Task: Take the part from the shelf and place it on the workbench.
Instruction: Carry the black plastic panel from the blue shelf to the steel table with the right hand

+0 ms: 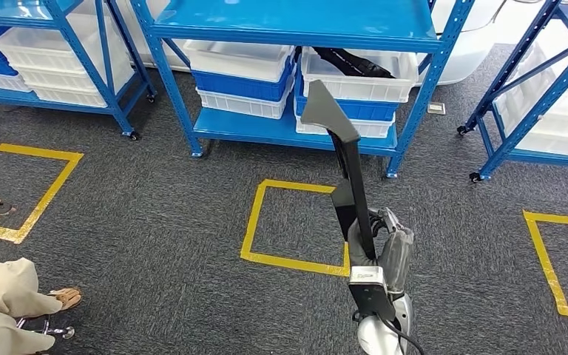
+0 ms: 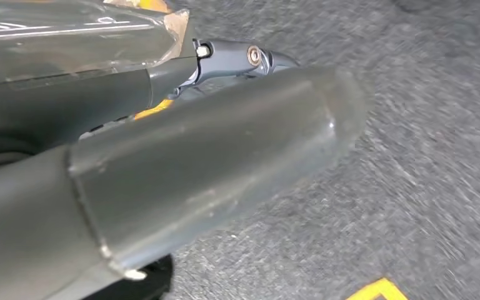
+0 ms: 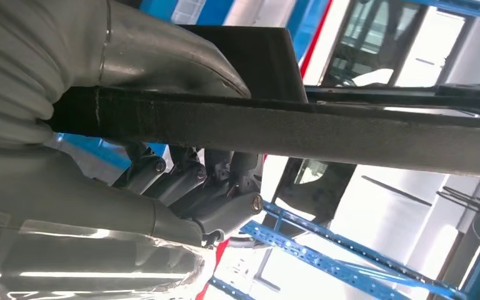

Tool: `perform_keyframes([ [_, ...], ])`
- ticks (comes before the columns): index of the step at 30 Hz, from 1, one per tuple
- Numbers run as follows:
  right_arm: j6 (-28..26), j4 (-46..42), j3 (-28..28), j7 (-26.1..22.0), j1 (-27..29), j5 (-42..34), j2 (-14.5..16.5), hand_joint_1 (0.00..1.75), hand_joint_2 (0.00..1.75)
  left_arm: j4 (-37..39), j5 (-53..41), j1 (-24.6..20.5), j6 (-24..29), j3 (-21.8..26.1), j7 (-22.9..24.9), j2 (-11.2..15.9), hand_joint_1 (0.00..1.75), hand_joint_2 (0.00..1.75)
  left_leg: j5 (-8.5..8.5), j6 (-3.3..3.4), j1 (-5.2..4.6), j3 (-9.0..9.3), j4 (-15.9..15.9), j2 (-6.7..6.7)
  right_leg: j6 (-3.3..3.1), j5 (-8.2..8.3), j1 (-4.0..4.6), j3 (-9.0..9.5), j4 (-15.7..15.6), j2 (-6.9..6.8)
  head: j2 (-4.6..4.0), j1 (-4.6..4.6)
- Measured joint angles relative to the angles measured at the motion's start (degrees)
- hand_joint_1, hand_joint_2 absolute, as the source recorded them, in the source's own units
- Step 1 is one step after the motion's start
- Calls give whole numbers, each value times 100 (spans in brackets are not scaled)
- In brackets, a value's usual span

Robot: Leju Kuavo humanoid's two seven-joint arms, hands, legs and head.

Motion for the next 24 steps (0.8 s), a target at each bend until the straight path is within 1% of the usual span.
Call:
perform_keyframes([
  [1,9,-1,-16,-2,-1,-40,2,175,175,0,-5,-2,74,0,110,-12,0,0,-206,-30,9,-165,385,35,-14,4,7,-10,1,-41,0,-10],
  [2,22,-1,-38,-3,7,-65,2,175,175,0,-11,-1,171,0,233,-19,0,0,-365,-56,20,-319,746,51,-17,5,14,-19,1,-86,1,-10],
  [3,40,-2,-63,-4,13,-72,0,175,175,0,-12,5,269,1,344,-25,0,0,-426,-72,29,-401,961,64,-16,5,20,-26,2,-130,0,-11],
  [4,62,-2,-87,-4,16,-70,-2,175,175,0,-9,12,356,1,436,-32,0,0,-390,-77,35,-388,986,80,-16,5,24,-28,3,-175,0,-12],
  [5,89,-2,-110,-4,6,-63,-4,175,175,0,3,15,430,2,510,-38,0,0,-251,-70,38,-246,762,107,-15,5,24,-25,3,-218,0,-12],
  [6,109,-2,-127,-4,-14,-54,-6,175,175,0,15,16,482,2,563,-45,0,0,-69,-51,38,-25,388,161,-13,5,25,-19,3,-258,0,-14],
  [7,123,-1,-141,-5,-44,-44,-7,175,175,0,22,10,528,2,609,-52,0,0,64,-23,21,203,-16,257,-9,5,37,-15,4,-296,1,-13],
  [8,132,0,-154,-8,-81,-36,-7,175,175,0,20,-1,575,2,660,-61,0,0,159,16,-3,374,-340,334,4,6,55,-19,7,-332,1,-10],
  [9,132,2,-167,-13,-116,-29,-8,175,175,0,2,-11,623,1,714,-74,0,0,191,53,-30,456,-518,386,21,8,72,-25,9,-367,1,-6],
  [10,132,5,-179,-19,-146,-24,-9,175,175,1,-29,-17,674,-2,778,-92,0,0,183,87,-59,466,-583,397,44,13,86,-32,8,-407,1,-2],
  [11,130,8,-191,-25,-167,-20,-10,175,175,1,-75,-16,722,-8,846,-108,0,0,199,123,-76,445,-594,349,76,20,88,-34,0,-449,1,0],
  [12,127,10,-205,-31,-179,-16,-11,175,175,3,-142,-9,763,-24,923,-129,0,0,228,161,-67,442,-623,307,108,10,86,-46,10,-459,1,5],
  [13,123,11,-219,-34,-185,-11,-14,175,175,5,-211,-1,789,-48,994,-153,0,0,258,199,-58,444,-656,269,133,-22,81,-67,47,-424,1,9],
  [14,118,11,-235,-40,-187,-7,-19,175,175,7,-296,3,803,-91,1061,-174,0,0,291,237,-46,444,-688,231,142,-104,79,-126,170,-342,1,15],
  [15,110,11,-257,-44,-179,2,-32,175,175,10,-393,3,806,-156,1128,-198,0,0,321,271,-32,441,-711,191,126,-250,75,-251,435,-233,0,26],
  [16,97,10,-281,-50,-155,16,-49,175,175,11,-480,2,799,-227,1181,-219,0,0,335,292,-38,422,-713,144,98,-418,67,-410,787,-141,-1,32],
  [17,79,9,-305,-55,-114,35,-68,175,175,13,-565,1,784,-303,1233,-235,0,0,347,310,-38,403,-710,85,79,-580,63,-592,1182,-82,-1,40],
  [18,57,3,-329,-58,-58,56,-88,175,175,15,-632,4,765,-371,1271,-252,0,0,356,319,-39,389,-707,21,83,-678,58,-731,1485,-53,0,45],
  [19,37,-11,-348,-61,0,75,-103,175,175,17,-676,9,738,-422,1295,-269,0,0,361,319,-39,382,-703,-44,114,-674,55,-767,1575,-40,0,47],
  [20,23,-32,-362,-62,47,92,-111,175,175,20,-709,14,713,-465,1312,-287,0,0,365,314,-39,379,-697,-107,163,-582,48,-696,1444,-27,0,49],
  [21,15,-59,-371,-63,78,108,-116,175,175,23,-735,18,692,-506,1320,-307,0,0,366,305,-37,377,-682,-163,218,-430,34,-535,1118,7,0,49],
  [22,13,-89,-375,-65,95,125,-117,175,175,26,-752,20,670,-542,1325,-323,0,0,361,289,-38,363,-656,-215,265,-279,9,-347,722,103,0,52],
  [23,13,-121,-376,-67,107,145,-115,175,175,28,-765,17,656,-575,1327,-337,0,0,348,263,-47,338,-613,-265,283,-164,-7,-199,396,188,0,51],
  [24,13,-153,-377,-68,126,168,-112,175,175,28,-773,14,644,-605,1323,-347,0,0,339,231,-54,305,-576,-304,280,-96,-17,-107,190,254,1,49],
])
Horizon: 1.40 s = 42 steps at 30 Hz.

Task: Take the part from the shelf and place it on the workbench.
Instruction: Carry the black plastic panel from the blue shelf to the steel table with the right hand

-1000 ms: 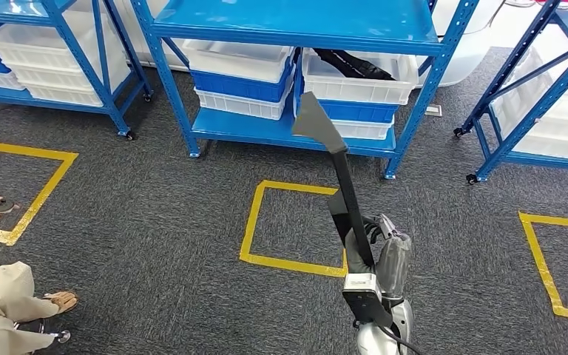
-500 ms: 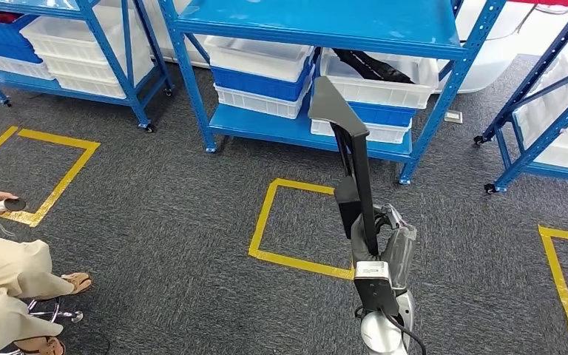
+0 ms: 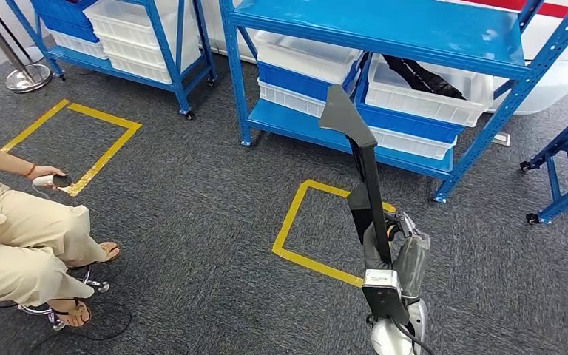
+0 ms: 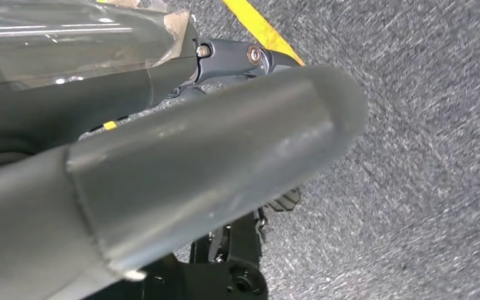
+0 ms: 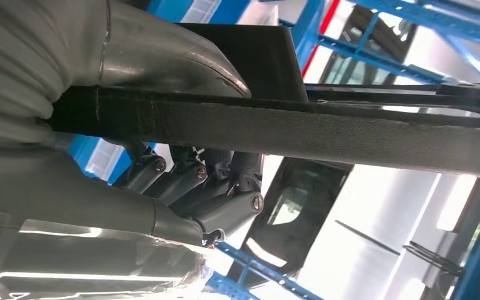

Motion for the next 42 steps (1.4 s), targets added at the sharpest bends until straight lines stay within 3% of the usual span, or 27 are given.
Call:
perform_keyframes([
  [1,0,-32,3,-1,24,26,6,175,175,0,-3,2,-8,-25,-7,-7,0,0,-1,-37,-1,-35,26,-37,-25,22,6,31,-81,34,0,-2],
  [3,2,-84,26,6,61,79,20,175,175,2,-5,15,-11,-56,-27,-16,0,0,14,-96,23,-82,42,-88,-97,52,15,29,-84,-43,0,-6],
  [5,7,-122,71,18,65,126,42,175,175,2,-4,23,-12,-78,-42,-26,0,0,-99,-149,36,-163,210,42,-172,77,-4,31,-99,-124,0,-28],
  [8,8,-156,123,31,70,174,70,175,175,3,-2,12,4,-108,-39,-49,0,0,-604,-234,55,-601,1166,326,-249,78,17,25,-104,-288,0,-73],
  [10,7,-157,136,43,79,188,70,175,175,5,-1,15,36,-115,-14,-59,0,0,-734,-262,76,-810,1613,375,-256,73,38,19,-104,-406,-1,-73],
  [11,5,-157,139,48,82,193,70,175,175,6,4,20,50,-117,0,-62,0,0,-645,-260,83,-759,1528,391,-257,71,44,19,-103,-460,-1,-74],
  [12,4,-162,144,54,84,197,71,175,175,7,15,22,58,-118,11,-62,0,0,-477,-244,86,-595,1230,423,-257,70,48,21,-103,-509,-1,-74],
  [14,1,-179,153,65,79,206,72,175,175,7,45,13,63,-119,19,-62,0,0,-186,-187,55,-175,453,611,-247,65,72,27,-103,-594,0,-75],
  [16,-4,-197,156,69,67,210,70,175,175,7,71,-3,77,-118,20,-64,0,0,-115,-125,-4,5,74,728,-218,56,99,26,-106,-668,0,-69],
  [18,-7,-203,157,72,57,212,68,175,175,7,100,-5,97,-118,21,-67,0,0,-105,-69,-44,-12,35,643,-168,56,101,36,-127,-748,-1,-65],
  [20,-8,-204,157,78,45,209,63,175,175,10,127,1,108,-118,25,-79,0,0,-38,1,-24,19,-47,547,-126,-23,96,-19,-10,-667,-1,-63],
  [22,-8,-197,156,83,24,182,51,175,175,13,155,-2,110,-117,27,-95,0,0,28,62,10,43,-113,452,-147,-297,84,-268,534,-435,0,-45],
  [24,-7,-165,151,85,3,134,33,175,175,13,183,-4,110,-111,27,-98,0,0,44,84,13,28,-117,339,-172,-596,71,-626,1298,-309,0,-28],
  [25,-6,-141,148,86,-6,117,23,175,175,14,192,-2,110,-105,27,-100,0,0,45,83,15,25,-115,274,-153,-653,67,-743,1527,-294,0,-28],
  [26,-5,-115,145,86,-19,106,15,175,175,15,204,2,110,-98,25,-104,0,0,47,79,17,26,-112,207,-110,-613,60,-756,1537,-286,0,-26],
  [27,-5,-89,143,87,-40,101,10,175,175,17,216,4,108,-92,20,-110,0,0,47,71,22,29,-105,138,-50,-486,45,-660,1319,-270,0,-27],
  [29,-4,-37,143,88,-110,100,8,175,175,21,233,3,101,-87,2,-120,0,0,29,24,16,7,-45,7,67,-146,-16,-309,515,-100,0,-18],
  [30,-5,-12,143,92,-148,103,8,175,175,22,235,0,97,-86,-10,-122,0,0,13,-9,9,-20,-2,-48,78,-29,-42,-172,207,-11,0,-22],
  [32,-9,39,142,103,-204,114,8,175,175,22,233,0,86,-85,-30,-123,0,0,0,-86,5,-81,56,-137,17,49,-33,-78,-18,67,-1,-28],
  [34,-14,92,144,114,-263,126,10,175,175,22,223,14,73,-84,-39,-121,0,0,6,-144,41,-121,71,-170,-77,74,-24,-75,-10,-19,-1,-39],
  [36,-15,140,147,119,-337,133,17,175,175,22,211,16,60,-84,-42,-119,0,0,-139,-192,53,-246,315,25,-151,93,-34,-67,-24,-115,0,-66],
  [38,-16,190,143,119,-382,133,19,175,175,22,197,3,54,-84,-43,-121,0,0,-476,-233,55,-566,970,288,-199,83,4,-65,-27,-228,0,-92],
  [40,-17,260,138,119,-407,129,16,175,175,22,185,2,52,-84,-43,-125,0,0,-692,-247,62,-881,1586,375,-222,71,53,-67,-26,-353,0,-93],
  [41,-16,297,137,120,-423,124,16,175,175,22,183,5,51,-83,-43,-126,0,0,-658,-235,60,-911,1641,386,-228,66,72,-67,-26,-410,-1,-94],
  [42,-16,334,137,121,-445,117,17,175,175,22,184,8,52,-83,-43,-126,0,0,-526,-207,52,-819,1462,399,-233,62,88,-64,-26,-462,0,-95],
])
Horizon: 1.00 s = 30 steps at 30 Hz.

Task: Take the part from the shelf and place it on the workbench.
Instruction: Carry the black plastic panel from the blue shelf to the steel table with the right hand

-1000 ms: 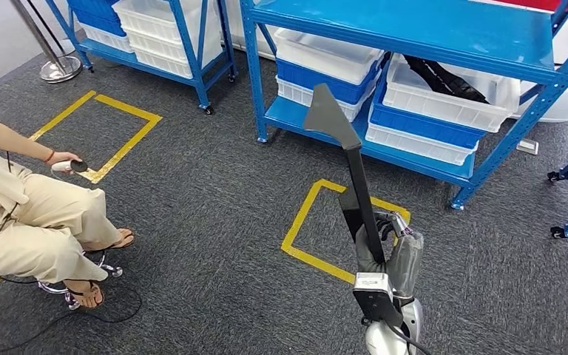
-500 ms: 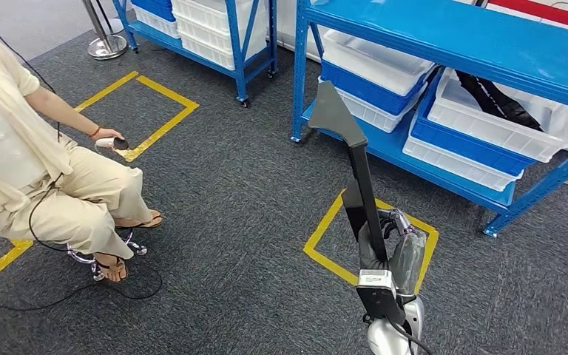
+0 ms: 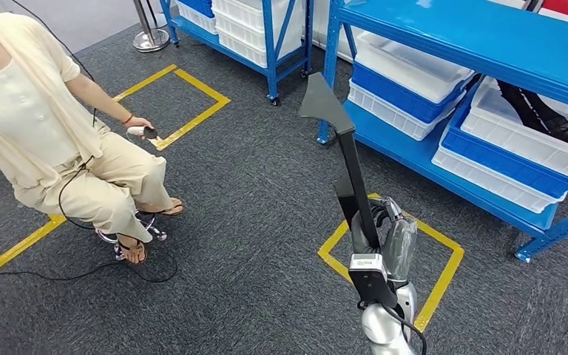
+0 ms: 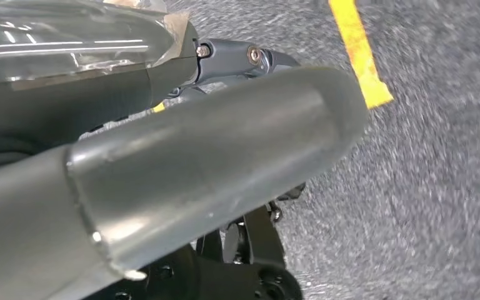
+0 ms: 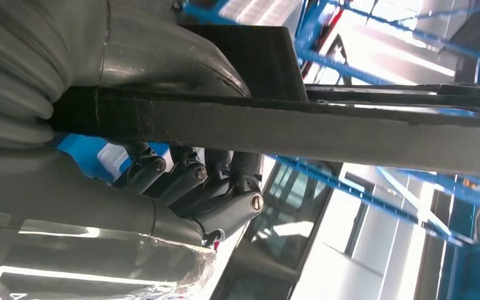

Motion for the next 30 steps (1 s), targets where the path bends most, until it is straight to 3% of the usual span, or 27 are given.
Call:
perform_keyframes([
  [3,4,92,2,2,-91,-16,3,175,175,0,2,-11,5,1,-3,2,0,0,427,151,-76,575,-1081,184,-2,-7,38,15,-12,-134,0,7],
  [5,9,154,5,-1,-143,-27,8,175,175,0,6,-24,8,1,-6,5,0,0,459,226,-135,689,-1337,252,19,-10,39,22,-32,-212,-1,9],
  [7,15,215,10,-1,-175,-38,29,175,175,1,14,-21,11,1,-7,5,0,0,509,286,-140,720,-1429,167,58,-13,44,35,-61,-271,0,5],
  [9,17,263,13,-2,-209,-40,49,175,175,2,22,-18,14,1,-8,-2,0,0,601,329,-107,809,-1588,78,75,-103,51,-21,88,-131,0,15],
  [12,17,330,6,-4,-236,-48,35,175,175,2,38,-29,15,1,-8,-9,0,0,658,355,-79,854,-1669,-67,40,-506,13,-479,1044,157,-1,34],
  [14,18,384,-2,-2,-226,-54,20,175,175,2,43,-24,15,2,-8,-9,0,0,658,348,-74,850,-1664,-195,99,-596,-25,-703,1447,186,-1,39],
  [15,18,408,-4,-2,-226,-55,17,175,175,2,45,-20,15,3,-7,-10,0,0,655,336,-66,851,-1657,-263,162,-508,-48,-668,1340,191,0,39],
  [17,17,444,-4,-3,-242,-60,15,175,175,2,43,-17,15,3,-6,-14,0,0,632,284,-42,841,-1607,-393,306,-179,-126,-340,608,296,0,43],
  [18,17,457,-4,-4,-249,-62,16,175,175,2,42,-18,17,3,-5,-15,0,0,603,238,-41,818,-1554,-453,335,-50,-152,-174,265,363,-1,48],
  [20,15,479,-2,-9,-254,-66,21,175,175,2,34,-13,22,3,-2,-14,0,0,565,153,-37,761,-1474,-534,300,48,-158,-21,-52,448,-1,48],
  [22,15,492,0,-12,-261,-70,37,175,175,2,29,8,34,3,1,-13,0,0,562,98,-9,728,-1457,-582,211,63,-132,-14,-53,382,-1,40],
  [24,15,497,3,-13,-280,-70,65,175,175,2,30,20,48,3,0,-14,0,0,460,57,11,655,-1299,-431,133,76,-139,4,-68,308,-1,25],
  [25,14,497,5,-14,-286,-69,77,175,175,2,30,14,52,3,0,-15,0,0,322,35,19,541,-1052,-298,95,76,-141,12,-75,261,0,10],
  [26,14,499,4,-14,-289,-69,84,175,175,2,28,6,55,3,1,-17,0,0,140,15,21,363,-692,-156,68,67,-121,17,-76,212,-1,-2],
  [28,11,508,1,-15,-287,-69,88,175,175,2,25,0,68,2,13,-21,0,0,-168,-14,38,-47,84,-37,36,50,-84,18,-75,95,-1,-15],
  [29,10,513,0,-15,-286,-69,88,175,175,2,23,2,82,2,27,-23,0,0,-192,-17,42,-158,270,-21,28,43,-71,21,-74,38,-1,-15],
  [30,9,516,1,-15,-286,-69,88,175,175,2,23,5,96,2,45,-24,0,0,-109,-11,43,-155,236,-10,22,36,-64,27,-74,-15,-1,-16],
])
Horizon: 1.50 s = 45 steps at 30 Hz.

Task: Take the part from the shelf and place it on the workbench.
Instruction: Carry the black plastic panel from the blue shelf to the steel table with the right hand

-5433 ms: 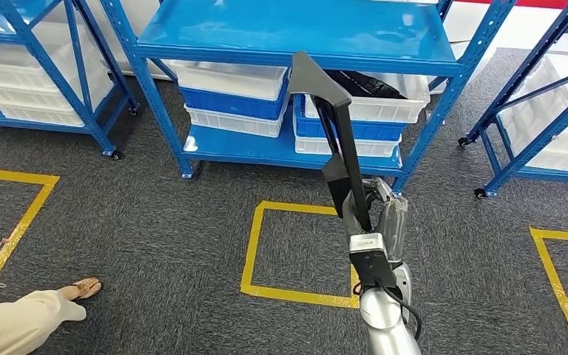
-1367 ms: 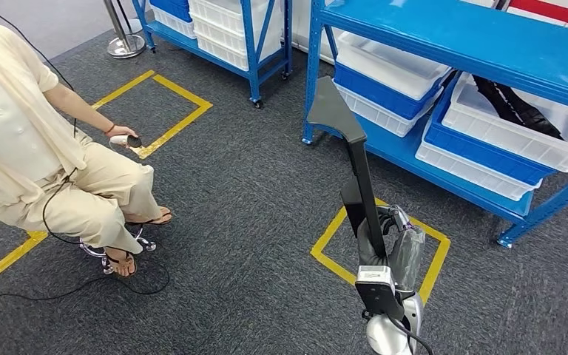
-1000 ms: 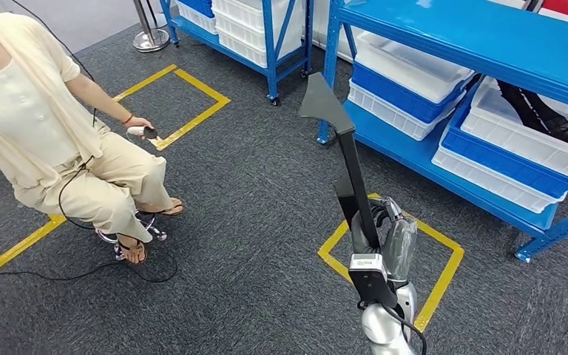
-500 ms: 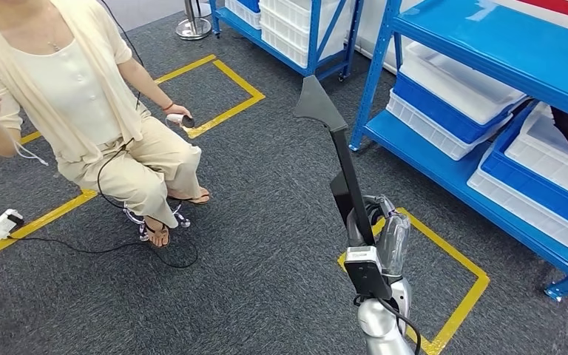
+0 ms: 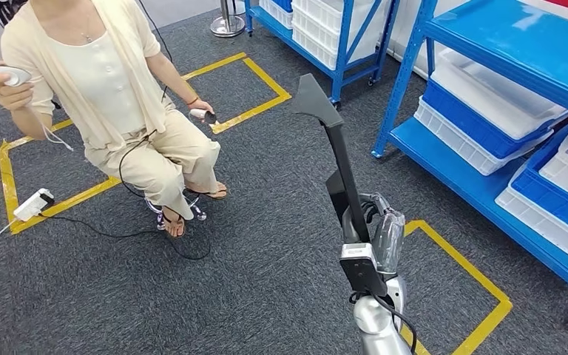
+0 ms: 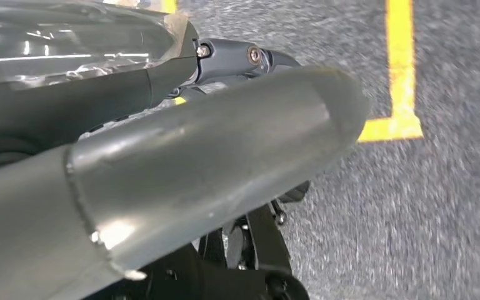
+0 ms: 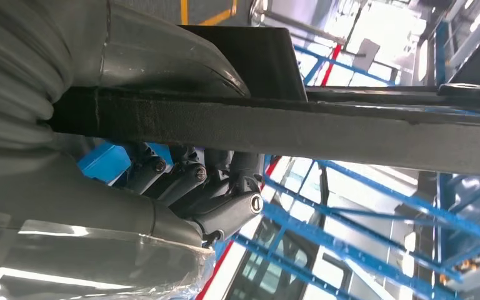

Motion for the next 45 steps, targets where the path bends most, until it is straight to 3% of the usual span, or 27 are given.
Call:
perform_keyframes([
  [1,-1,1,0,0,0,0,0,175,175,0,1,1,12,1,16,0,0,0,175,16,-1,132,-276,25,-1,-10,4,12,0,-49,0,1],
  [3,-3,-3,1,0,5,-1,0,175,175,0,-5,-7,22,1,45,0,0,0,527,61,-29,560,-1089,207,20,-38,26,41,2,-130,0,-1],
  [5,-6,-10,3,1,32,-1,-2,175,175,0,-21,-26,22,1,62,0,0,0,640,105,-83,789,-1541,332,69,-67,56,58,-1,-201,0,11],
  [8,-4,-67,29,15,142,1,-3,175,175,0,-42,-31,22,1,76,4,0,0,646,190,-129,819,-1638,196,162,-102,58,87,-14,-290,1,29],
  [10,3,-130,49,26,213,10,-4,175,175,0,-48,-32,24,1,83,7,0,0,695,272,-113,889,-1727,90,168,-242,58,-10,238,-109,1,39],
  [12,15,-166,53,43,276,18,-18,175,175,0,-48,-43,28,1,86,9,0,0,711,322,-107,919,-1758,-21,101,-531,48,-352,921,129,2,55],
  [13,25,-172,51,58,309,18,-30,175,175,0,-42,-46,33,2,87,12,0,0,708,333,-110,920,-1757,-91,85,-654,46,-559,1289,176,2,62],
  [14,40,-174,51,74,336,18,-44,175,175,0,-34,-46,42,3,89,14,0,0,706,336,-112,922,-1756,-168,94,-707,47,-713,1527,196,1,66],
  [15,58,-174,51,87,352,18,-54,175,175,0,-23,-43,50,4,91,15,0,0,703,336,-115,925,-1752,-247,126,-661,47,-769,1556,210,1,68],
  [16,80,-173,54,94,350,18,-60,175,175,0,-10,-41,60,7,94,14,0,0,701,332,-116,931,-1749,-322,171,-521,48,-703,1345,230,0,69],
  [18,114,-167,60,96,307,18,-62,175,175,1,12,-40,73,11,98,10,0,0,688,312,-121,944,-1734,-457,235,-147,42,-369,546,369,1,71],
  [20,125,-154,67,96,241,16,-61,175,175,2,24,-38,82,18,98,7,0,0,661,261,-135,932,-1710,-560,208,63,41,-124,19,487,1,69],
  [22,129,-136,83,97,170,11,-58,175,175,2,28,-23,91,24,98,9,0,0,649,198,-126,907,-1703,-629,133,99,50,-72,-61,455,1,66],
  [23,132,-127,95,97,136,6,-56,175,175,2,30,-14,95,26,97,14,0,0,642,172,-108,896,-1686,-608,98,113,38,-61,-77,419,1,62],
  [25,144,-111,118,90,78,-9,-49,175,175,2,35,-9,99,30,91,22,0,0,503,112,-96,795,-1465,-383,19,128,7,-22,-115,327,1,45],
  [27,162,-86,128,72,46,-46,-47,175,175,2,42,-21,100,33,84,26,0,0,186,47,-72,494,-859,-119,-39,111,8,6,-131,217,1,28],
  [28,170,-68,130,60,36,-70,-49,175,175,2,45,-24,101,35,83,26,0,0,38,16,-47,299,-500,-72,-54,101,16,12,-130,156,1,25],
  [29,177,-44,133,46,27,-92,-50,175,175,2,49,-23,102,39,83,26,0,0,-35,-11,-21,145,-238,-49,-60,92,23,16,-129,96,1,28],
  [30,182,-17,137,31,16,-110,-50,175,175,2,52,-19,104,44,83,27,0,0,-5,-34,4,80,-157,-28,-61,83,26,19,-128,38,1,25],
  [31,185,9,140,15,5,-126,-50,175,175,2,56,-16,109,53,83,29,0,0,130,-49,25,135,-307,1,-52,72,27,27,-127,-16,1,23],
  [34,186,78,144,-19,-47,-170,-51,175,175,2,70,-23,126,86,83,33,0,0,621,-39,34,666,-1376,281,14,19,55,71,-124,-151,1,26],
  [36,186,113,146,-25,-84,-183,-52,175,175,2,72,-34,133,99,84,33,0,0,673,14,-13,803,-1647,360,83,-15,86,96,-128,-229,0,45],
  [38,187,144,158,-26,-114,-186,-47,175,175,2,72,-37,142,111,85,33,0,0,682,101,-45,813,-1673,232,161,-43,85,120,-139,-304,1,63],
  [40,188,171,172,-27,-142,-187,-44,175,175,2,72,-38,149,117,85,34,0,0,715,192,-47,869,-1743,124,199,-149,72,80,29,-185,2,73],
  [41,188,182,175,-29,-155,-187,-48,175,175,2,71,-42,150,117,85,34,0,0,730,231,-39,899,-1771,73,182,-269,68,-31,282,-61,1,82],
  [43,188,215,174,-33,-164,-190,-66,175,175,2,70,-50,150,117,85,35,0,0,730,273,-50,913,-1776,-45,120,-568,52,-422,1050,137,1,95],
  [45,188,257,168,-32,-163,-193,-90,175,175,2,70,-51,150,117,85,35,0,0,723,282,-61,917,-1773,-197,133,-670,51,-744,1539,196,0,103],
])
